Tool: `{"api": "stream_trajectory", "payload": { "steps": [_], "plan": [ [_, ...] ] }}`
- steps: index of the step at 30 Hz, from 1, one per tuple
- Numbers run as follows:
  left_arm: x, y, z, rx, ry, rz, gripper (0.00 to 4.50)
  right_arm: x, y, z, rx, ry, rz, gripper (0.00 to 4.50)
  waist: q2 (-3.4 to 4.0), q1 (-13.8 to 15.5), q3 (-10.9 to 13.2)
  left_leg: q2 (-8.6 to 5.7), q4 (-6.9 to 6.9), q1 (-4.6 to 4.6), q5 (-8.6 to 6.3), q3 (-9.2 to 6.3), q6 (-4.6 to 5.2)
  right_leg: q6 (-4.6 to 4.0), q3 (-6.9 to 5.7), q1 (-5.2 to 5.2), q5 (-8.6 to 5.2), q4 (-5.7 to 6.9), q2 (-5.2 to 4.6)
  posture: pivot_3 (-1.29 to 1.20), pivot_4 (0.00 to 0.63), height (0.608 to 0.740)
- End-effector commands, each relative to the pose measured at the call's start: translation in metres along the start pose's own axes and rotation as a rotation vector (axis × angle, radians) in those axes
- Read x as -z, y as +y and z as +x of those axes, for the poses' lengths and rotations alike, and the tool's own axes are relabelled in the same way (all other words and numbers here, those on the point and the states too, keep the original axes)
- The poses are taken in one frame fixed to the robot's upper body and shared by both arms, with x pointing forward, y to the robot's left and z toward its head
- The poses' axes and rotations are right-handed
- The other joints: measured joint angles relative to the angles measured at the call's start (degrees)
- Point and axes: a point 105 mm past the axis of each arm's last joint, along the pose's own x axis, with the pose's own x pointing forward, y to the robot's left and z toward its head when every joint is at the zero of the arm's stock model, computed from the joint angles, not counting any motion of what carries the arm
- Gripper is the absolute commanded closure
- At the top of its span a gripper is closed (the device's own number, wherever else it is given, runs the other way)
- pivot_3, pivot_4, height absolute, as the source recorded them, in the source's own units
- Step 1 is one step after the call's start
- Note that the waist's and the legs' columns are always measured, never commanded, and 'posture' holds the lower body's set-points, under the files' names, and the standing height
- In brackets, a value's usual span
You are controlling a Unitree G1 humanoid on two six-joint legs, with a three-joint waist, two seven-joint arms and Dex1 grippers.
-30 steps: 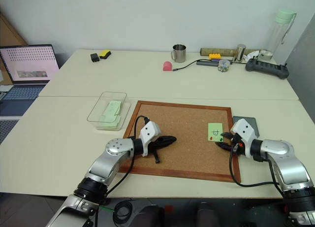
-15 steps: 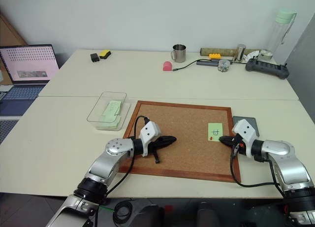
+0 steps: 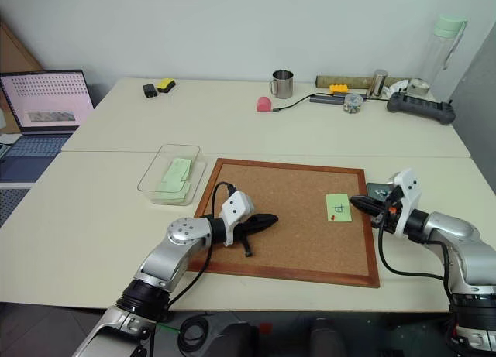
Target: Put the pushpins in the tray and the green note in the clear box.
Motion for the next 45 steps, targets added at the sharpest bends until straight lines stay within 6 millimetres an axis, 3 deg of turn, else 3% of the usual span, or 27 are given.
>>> {"api": "stream_trajectory", "payload": {
  "steps": [1, 4, 7, 12, 19, 24, 28, 32, 42, 43, 45],
  "plan": [
    [0.024, -0.002, -0.003, -0.020, 0.091, -0.037, 4.50, -0.015, -0.031, -0.011, 0.183, -0.017, -0.089, 4.49, 0.00, 0.0, 0.0, 0.00, 0.01, 0.00, 0.00, 0.02, 0.00, 0.00, 0.01, 0.00, 0.00, 0.00, 0.00, 0.00, 0.150, 0.740],
    [0.024, -0.002, -0.003, -0.019, 0.091, -0.039, 4.50, -0.007, -0.052, -0.018, 0.305, 0.033, -0.113, 4.49, 0.00, 0.0, 0.0, -0.01, 0.02, 0.00, 0.00, 0.03, 0.00, 0.01, 0.01, 0.00, 0.00, -0.01, 0.00, 0.00, 0.150, 0.740],
    [0.024, -0.002, -0.002, -0.015, 0.091, -0.037, 4.50, 0.004, -0.060, -0.020, 0.337, 0.084, -0.106, 4.49, 0.01, 0.0, 0.0, -0.01, -0.01, 0.00, 0.00, 0.03, 0.00, 0.00, 0.00, -0.01, 0.00, 0.00, 0.00, 0.00, 0.150, 0.740],
    [0.022, -0.003, -0.001, -0.010, 0.089, -0.033, 4.50, 0.016, -0.068, -0.022, 0.369, 0.132, -0.104, 3.48, 0.03, 0.0, 0.0, -0.02, 0.01, 0.00, 0.00, 0.06, 0.00, 0.00, 0.03, 0.00, 0.01, 0.00, 0.00, 0.00, 0.150, 0.740],
    [0.022, -0.004, -0.002, -0.002, 0.090, -0.031, 4.50, 0.001, -0.066, -0.026, 0.366, 0.073, -0.120, 1.96, 0.04, 0.0, 0.0, -0.02, 0.01, 0.00, 0.00, 0.05, 0.00, 0.00, 0.02, 0.01, 0.00, 0.00, 0.00, 0.00, 0.150, 0.740],
    [0.022, -0.004, -0.002, 0.001, 0.090, -0.029, 4.50, -0.015, -0.028, -0.014, 0.167, 0.053, -0.235, 1.02, 0.06, 0.0, 0.0, 0.00, 0.00, 0.00, 0.00, 0.03, 0.00, 0.01, 0.01, 0.00, 0.00, 0.00, 0.00, 0.00, 0.150, 0.740],
    [0.022, -0.002, -0.001, 0.004, 0.089, -0.026, 4.50, -0.001, 0.007, 0.000, -0.010, 0.143, -0.373, 1.02, 0.04, 0.0, 0.0, -0.01, 0.00, 0.00, 0.00, 0.00, 0.00, 0.04, -0.04, 0.04, -0.02, -0.04, 0.01, 0.00, 0.150, 0.740],
    [0.021, -0.002, 0.000, 0.006, 0.087, -0.023, 4.50, 0.011, 0.033, 0.012, -0.134, 0.157, -0.376, 1.02, 0.04, 0.0, 0.0, -0.01, 0.01, 0.00, 0.00, 0.00, 0.00, 0.08, -0.02, 0.03, -0.04, -0.03, 0.01, 0.00, 0.150, 0.740],
    [0.021, -0.002, 0.000, 0.003, 0.089, -0.023, 4.50, 0.020, 0.031, 0.033, -0.143, 0.132, -0.328, 1.02, 0.03, 0.0, 0.0, -0.01, 0.01, 0.00, 0.00, -0.03, 0.00, 0.02, -0.03, 0.03, -0.01, -0.04, 0.00, 0.00, 0.150, 0.740],
    [0.021, -0.002, 0.000, 0.003, 0.088, -0.024, 4.50, 0.020, 0.030, 0.034, -0.139, 0.124, -0.319, 1.38, 0.03, 0.0, 0.0, -0.01, 0.01, 0.00, 0.00, -0.04, 0.00, 0.02, -0.03, 0.03, -0.01, -0.04, 0.00, 0.00, 0.150, 0.740],
    [0.021, -0.002, -0.001, 0.002, 0.088, -0.025, 4.50, 0.020, 0.028, 0.036, -0.133, 0.117, -0.304, 1.68, 0.03, 0.0, 0.0, -0.01, 0.00, 0.00, 0.00, -0.05, 0.00, 0.02, -0.04, 0.03, 0.00, -0.04, 0.00, 0.00, 0.150, 0.740]
  ]
}}
